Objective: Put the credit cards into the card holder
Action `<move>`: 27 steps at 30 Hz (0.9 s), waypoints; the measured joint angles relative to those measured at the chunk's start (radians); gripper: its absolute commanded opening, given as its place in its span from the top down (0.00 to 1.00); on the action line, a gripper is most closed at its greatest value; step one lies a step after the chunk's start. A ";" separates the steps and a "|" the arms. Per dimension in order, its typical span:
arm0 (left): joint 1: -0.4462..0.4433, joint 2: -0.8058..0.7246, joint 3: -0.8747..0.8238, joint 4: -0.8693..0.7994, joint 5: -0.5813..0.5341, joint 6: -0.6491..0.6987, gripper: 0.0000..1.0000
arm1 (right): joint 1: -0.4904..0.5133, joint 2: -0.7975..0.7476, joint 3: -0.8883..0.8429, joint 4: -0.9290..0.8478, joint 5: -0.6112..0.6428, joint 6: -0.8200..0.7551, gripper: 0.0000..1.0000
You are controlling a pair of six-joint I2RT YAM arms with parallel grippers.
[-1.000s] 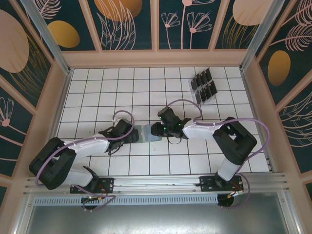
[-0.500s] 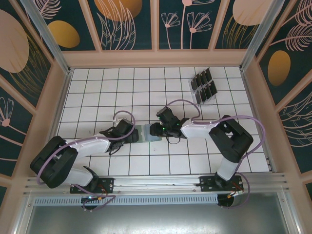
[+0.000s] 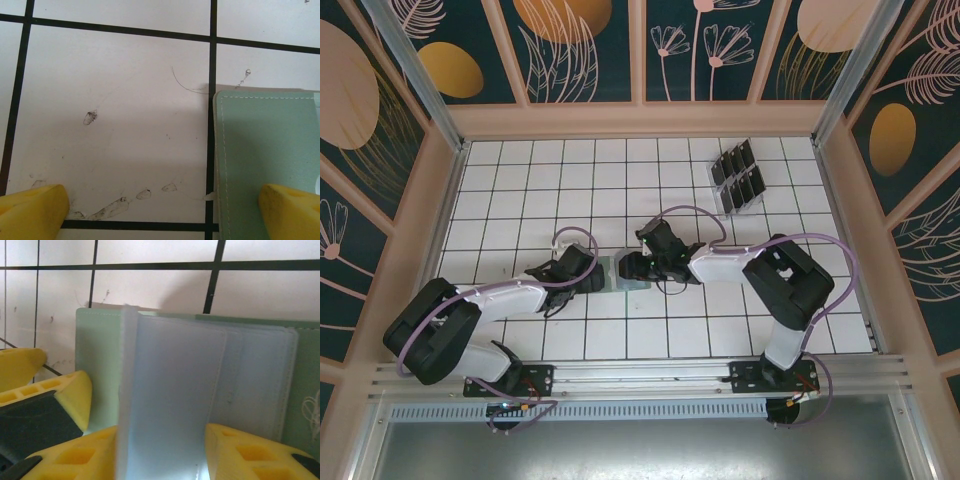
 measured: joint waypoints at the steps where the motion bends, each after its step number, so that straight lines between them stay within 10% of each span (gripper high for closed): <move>1: 0.000 0.000 0.000 0.001 0.000 -0.001 0.01 | 0.000 0.000 0.000 0.006 -0.006 0.003 0.54; 27: 0.166 -0.275 0.010 0.005 0.013 -0.056 0.01 | 0.071 0.133 0.186 0.018 -0.056 0.036 0.54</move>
